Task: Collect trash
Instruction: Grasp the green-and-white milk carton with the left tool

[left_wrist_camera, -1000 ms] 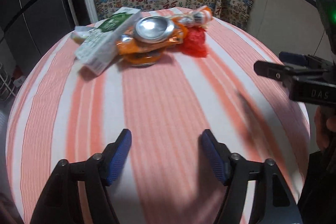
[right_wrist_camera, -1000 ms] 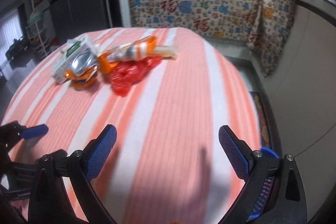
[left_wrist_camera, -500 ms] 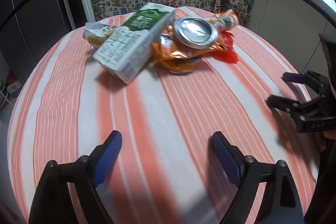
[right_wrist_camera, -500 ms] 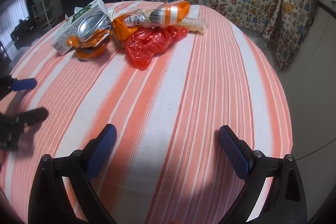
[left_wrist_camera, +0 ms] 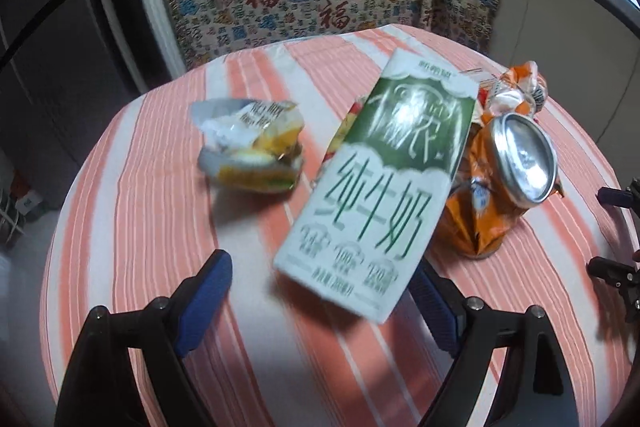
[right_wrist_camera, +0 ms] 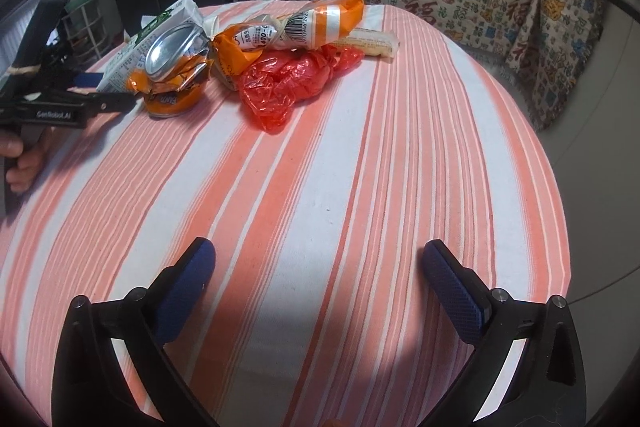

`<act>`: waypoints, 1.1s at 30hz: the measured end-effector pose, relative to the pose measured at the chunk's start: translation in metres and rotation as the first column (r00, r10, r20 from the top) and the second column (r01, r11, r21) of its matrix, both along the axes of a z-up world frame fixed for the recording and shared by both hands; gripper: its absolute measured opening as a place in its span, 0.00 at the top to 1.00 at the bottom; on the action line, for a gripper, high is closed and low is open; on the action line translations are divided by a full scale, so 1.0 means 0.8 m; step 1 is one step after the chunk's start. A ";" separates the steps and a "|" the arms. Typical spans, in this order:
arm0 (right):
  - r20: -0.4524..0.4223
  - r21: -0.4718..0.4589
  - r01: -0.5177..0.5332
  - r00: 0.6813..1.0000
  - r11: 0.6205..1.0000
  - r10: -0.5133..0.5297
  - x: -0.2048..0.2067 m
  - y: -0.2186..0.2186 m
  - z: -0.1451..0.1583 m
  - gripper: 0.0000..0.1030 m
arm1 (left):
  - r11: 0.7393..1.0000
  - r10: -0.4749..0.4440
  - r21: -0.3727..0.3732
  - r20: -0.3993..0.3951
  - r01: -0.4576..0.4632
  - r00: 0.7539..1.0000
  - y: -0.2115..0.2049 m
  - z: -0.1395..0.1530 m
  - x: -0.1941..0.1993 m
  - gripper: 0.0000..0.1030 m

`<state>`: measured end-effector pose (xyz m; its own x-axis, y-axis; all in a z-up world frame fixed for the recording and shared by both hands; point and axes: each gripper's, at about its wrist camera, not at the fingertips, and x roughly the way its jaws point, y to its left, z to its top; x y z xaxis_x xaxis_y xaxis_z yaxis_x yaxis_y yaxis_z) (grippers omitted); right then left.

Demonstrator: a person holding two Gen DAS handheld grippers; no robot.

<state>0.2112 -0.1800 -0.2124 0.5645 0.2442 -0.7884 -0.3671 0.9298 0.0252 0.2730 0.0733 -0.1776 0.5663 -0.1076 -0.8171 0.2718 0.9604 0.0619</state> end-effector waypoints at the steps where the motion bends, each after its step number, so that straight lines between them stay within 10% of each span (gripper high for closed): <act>1: 0.000 -0.001 0.000 1.000 1.000 0.000 0.000 0.000 0.000 0.00 | 1.000 -0.025 -0.002 0.008 0.025 1.000 -0.004 0.002 0.001 0.13; 6: 0.000 0.000 0.000 1.000 1.000 0.000 0.000 0.001 -0.001 0.00 | 0.994 -0.106 -0.017 0.065 0.107 0.992 -0.024 0.015 -0.003 0.15; 10: 0.001 -0.001 0.001 1.000 1.000 -0.001 0.000 0.000 -0.001 0.00 | 0.992 -0.125 -0.022 0.052 0.126 0.991 -0.035 0.014 -0.015 0.49; 13: 0.001 -0.001 0.001 1.000 1.000 -0.001 0.000 0.000 -0.001 0.00 | 0.997 -0.075 -0.022 0.052 0.076 0.996 -0.035 0.016 -0.031 0.52; 25: 0.001 -0.001 0.001 1.000 1.000 -0.001 -0.001 0.000 -0.001 0.00 | 0.968 0.226 -0.108 -0.010 -0.225 0.974 -0.032 0.021 -0.164 0.50; 33: 0.006 -0.003 0.003 1.000 1.000 -0.003 -0.002 0.002 -0.002 0.00 | 0.972 0.237 0.000 -0.004 -0.237 0.972 -0.043 -0.007 -0.150 0.18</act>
<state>0.2097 -0.1784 -0.2136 0.5699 0.2404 -0.7858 -0.3643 0.9311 0.0207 0.1533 0.0390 -0.1829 0.5724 0.0286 -0.8195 0.0369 0.9975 0.0607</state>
